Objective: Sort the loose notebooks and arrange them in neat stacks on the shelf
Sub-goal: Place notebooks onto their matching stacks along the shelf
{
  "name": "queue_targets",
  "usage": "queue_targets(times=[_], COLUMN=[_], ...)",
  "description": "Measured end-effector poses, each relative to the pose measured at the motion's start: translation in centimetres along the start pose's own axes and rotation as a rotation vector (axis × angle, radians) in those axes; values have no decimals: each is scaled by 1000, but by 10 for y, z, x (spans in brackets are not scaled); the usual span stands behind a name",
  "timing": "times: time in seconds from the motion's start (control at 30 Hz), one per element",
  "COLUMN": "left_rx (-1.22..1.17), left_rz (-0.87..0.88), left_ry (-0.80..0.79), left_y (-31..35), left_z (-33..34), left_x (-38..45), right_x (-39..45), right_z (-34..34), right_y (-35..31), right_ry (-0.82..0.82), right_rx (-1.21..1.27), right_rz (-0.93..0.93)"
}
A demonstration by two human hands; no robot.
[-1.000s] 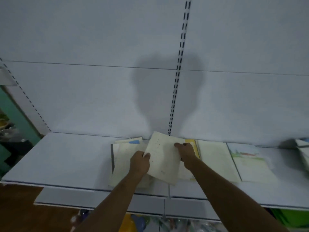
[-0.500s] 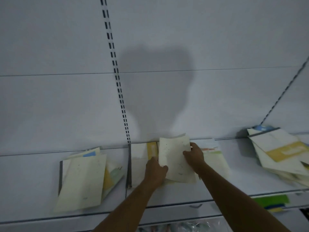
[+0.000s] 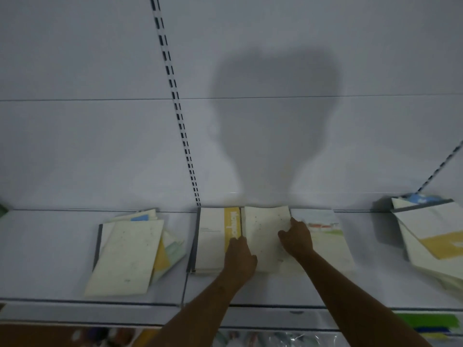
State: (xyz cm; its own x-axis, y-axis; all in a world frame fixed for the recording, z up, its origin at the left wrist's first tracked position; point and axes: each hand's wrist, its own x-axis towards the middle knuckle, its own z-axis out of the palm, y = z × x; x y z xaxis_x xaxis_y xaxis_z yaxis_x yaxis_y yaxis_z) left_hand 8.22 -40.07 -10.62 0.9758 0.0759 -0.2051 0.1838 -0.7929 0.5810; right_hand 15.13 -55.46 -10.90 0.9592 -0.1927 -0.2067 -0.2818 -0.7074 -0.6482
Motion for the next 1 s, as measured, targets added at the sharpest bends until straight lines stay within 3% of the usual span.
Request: queue_targets(times=[0.2, 0.33, 0.5, 0.63, 0.83, 1.0], left_rx=[-103, -102, -89, 13, 170, 63], left_rz=[-31, -73, -189, -294, -498, -482], left_ry=[141, 266, 407, 506, 425, 316], left_y=[-17, -54, -118, -166, -227, -257], left_z=[-23, -60, -110, -148, -186, -197], left_x=[-11, -19, -37, -54, -77, -83], right_x=[-13, -31, -69, -101, -130, -138], right_z=[14, 43, 101, 154, 204, 224], right_y=[-22, -64, -131, -175, -210, -217], right_ry=[157, 165, -95, -280, -291, -294], right_rx=[-41, 25, 54, -69, -194, -180], right_rz=[3, -146, -321, -430, -387, -300])
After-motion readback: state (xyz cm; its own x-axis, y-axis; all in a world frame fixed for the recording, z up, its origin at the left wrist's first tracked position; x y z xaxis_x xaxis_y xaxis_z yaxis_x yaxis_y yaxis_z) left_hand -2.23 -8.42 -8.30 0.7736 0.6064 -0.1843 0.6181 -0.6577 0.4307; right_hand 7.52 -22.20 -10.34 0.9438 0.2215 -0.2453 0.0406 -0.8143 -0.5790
